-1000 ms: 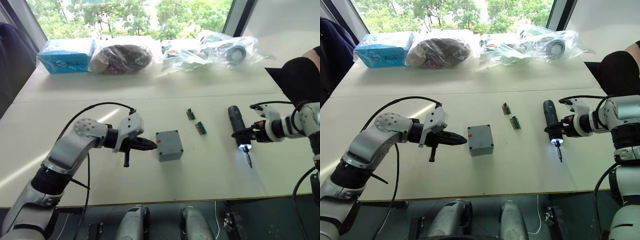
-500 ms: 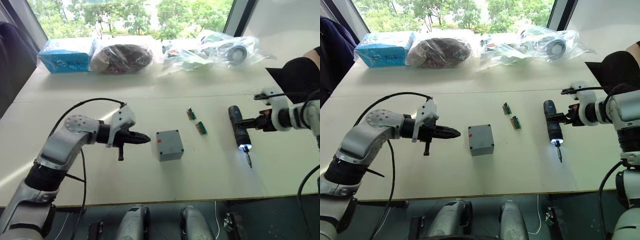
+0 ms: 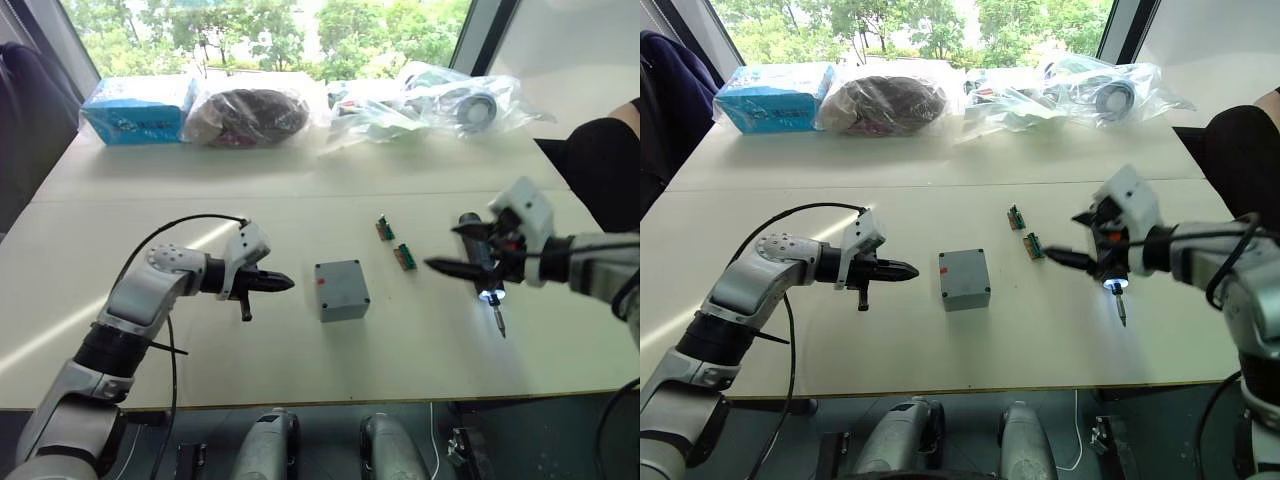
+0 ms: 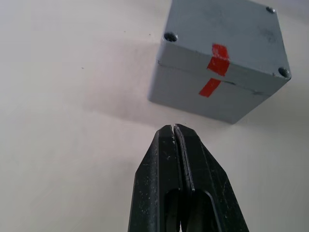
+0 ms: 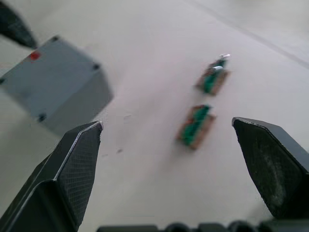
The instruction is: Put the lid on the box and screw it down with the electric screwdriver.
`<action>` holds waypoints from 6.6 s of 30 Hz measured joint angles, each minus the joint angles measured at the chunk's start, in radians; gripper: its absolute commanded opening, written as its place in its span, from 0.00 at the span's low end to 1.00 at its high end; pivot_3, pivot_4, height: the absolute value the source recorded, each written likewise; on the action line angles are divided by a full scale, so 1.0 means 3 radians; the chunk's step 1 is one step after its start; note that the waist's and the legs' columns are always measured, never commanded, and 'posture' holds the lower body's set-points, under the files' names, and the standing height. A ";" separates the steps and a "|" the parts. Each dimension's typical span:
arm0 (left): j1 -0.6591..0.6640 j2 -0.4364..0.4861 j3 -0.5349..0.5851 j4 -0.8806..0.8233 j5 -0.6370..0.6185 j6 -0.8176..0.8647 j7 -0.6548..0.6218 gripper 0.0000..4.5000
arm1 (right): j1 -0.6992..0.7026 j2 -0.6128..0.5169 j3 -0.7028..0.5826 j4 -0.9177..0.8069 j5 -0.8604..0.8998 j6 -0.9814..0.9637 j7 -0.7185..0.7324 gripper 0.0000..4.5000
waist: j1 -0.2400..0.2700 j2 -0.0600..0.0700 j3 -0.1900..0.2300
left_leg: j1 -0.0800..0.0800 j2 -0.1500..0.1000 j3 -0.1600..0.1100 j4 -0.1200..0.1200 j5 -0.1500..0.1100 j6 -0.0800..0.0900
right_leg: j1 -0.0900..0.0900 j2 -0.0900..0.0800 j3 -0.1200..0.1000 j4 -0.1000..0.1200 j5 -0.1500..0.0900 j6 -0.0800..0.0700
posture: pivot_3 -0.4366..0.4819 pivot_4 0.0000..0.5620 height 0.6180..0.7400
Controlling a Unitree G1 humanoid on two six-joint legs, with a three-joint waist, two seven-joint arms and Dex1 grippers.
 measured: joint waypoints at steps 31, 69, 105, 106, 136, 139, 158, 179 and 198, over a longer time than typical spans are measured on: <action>-0.0417 -0.0538 -0.0092 0.0708 0.0463 -0.0432 0.0232 0.00 | 0.0358 0.0951 0.0912 -0.0715 -0.0146 0.0193 -0.0902 0.99 | 0.0033 -0.0007 -0.0004 | 0.0007 -0.0002 -0.0003 0.0011 0.0001 -0.0001 | 0.0000 0.0000 0.0001 0.0027 -0.0001 -0.0001 | 0.48 0.27 1.00; 0.0097 -0.0476 -0.0181 -0.0172 0.0321 -0.0002 0.0403 0.00 | -0.0150 0.0539 0.1560 0.0936 -0.1558 -0.2016 0.0761 0.99 | 0.0037 -0.0009 -0.0004 | 0.0014 -0.0002 -0.0002 0.0012 0.0003 -0.0004 | 0.0005 0.0001 0.0002 0.0031 -0.0002 -0.0002 | 0.48 0.27 1.00; -0.0498 -0.0264 0.0486 -0.0022 -0.0341 0.0440 0.0088 0.00 | -0.0474 0.1192 0.0116 0.1242 -0.0916 -0.1138 -0.0362 0.99 | 0.0020 -0.0009 -0.0004 | 0.0022 -0.0003 0.0001 0.0010 0.0003 -0.0005 | 0.0009 0.0001 0.0003 0.0033 -0.0002 -0.0002 | 0.48 0.27 1.00; -0.0514 -0.0278 0.0486 -0.0020 -0.0360 0.0441 0.0089 0.00 | -0.0558 0.1236 0.0181 0.1501 -0.1006 -0.1263 -0.0423 0.95 | 0.0017 -0.0009 -0.0004 | 0.0022 -0.0003 0.0001 0.0007 0.0004 -0.0006 | 0.0009 0.0002 0.0003 0.0033 -0.0002 -0.0002 | 0.48 0.27 1.00; -0.0286 -0.0293 0.0457 -0.0201 -0.0378 0.0455 0.0263 0.00 | -0.1253 0.1646 0.0495 0.3432 -0.1514 -0.2560 -0.0528 0.46 | -0.0053 -0.0007 -0.0002 | 0.0022 -0.0002 0.0003 0.0003 0.0006 -0.0010 | 0.0006 0.0002 0.0007 0.0034 -0.0002 -0.0002 | 0.48 0.27 1.00; -0.0286 -0.0302 0.0456 -0.0196 -0.0376 0.0446 0.0278 0.00 | -0.1254 0.1670 0.0496 0.3444 -0.1518 -0.2565 -0.0533 0.30 | -0.0054 -0.0007 -0.0002 | 0.0022 -0.0002 0.0003 0.0003 0.0006 -0.0009 | 0.0006 0.0002 0.0007 0.0034 -0.0002 -0.0002 | 0.48 0.27 1.00; -0.0182 -0.0332 0.0457 -0.0209 -0.0378 0.0445 0.0410 0.00 | -0.1374 0.1681 0.0595 0.3596 -0.1623 -0.2649 -0.0333 0.01 | -0.0050 -0.0006 -0.0002 | 0.0022 -0.0002 0.0002 0.0003 0.0007 -0.0010 | 0.0007 0.0002 0.0006 0.0034 -0.0002 -0.0002 | 0.48 0.27 1.00; -0.0225 -0.0230 0.0485 -0.0446 -0.0657 0.0690 0.0364 0.00 | -0.0998 0.1471 0.0383 0.2299 -0.1256 -0.2273 -0.0114 0.01 | -0.0048 -0.0006 -0.0002 | 0.0022 -0.0001 0.0001 0.0002 0.0006 -0.0010 | 0.0006 0.0002 0.0007 0.0034 -0.0002 -0.0002 | 0.48 0.27 1.00; -0.0121 0.0114 0.0433 -0.0595 -0.0652 0.0659 0.0144 0.00 | -0.0162 0.1672 0.0699 0.0831 -0.0924 -0.1700 -0.0478 0.01 | -0.0040 -0.0007 -0.0003 | 0.0023 -0.0001 0.0000 0.0003 0.0006 -0.0010 | 0.0007 0.0002 0.0006 0.0033 -0.0003 -0.0002 | 0.48 0.27 1.00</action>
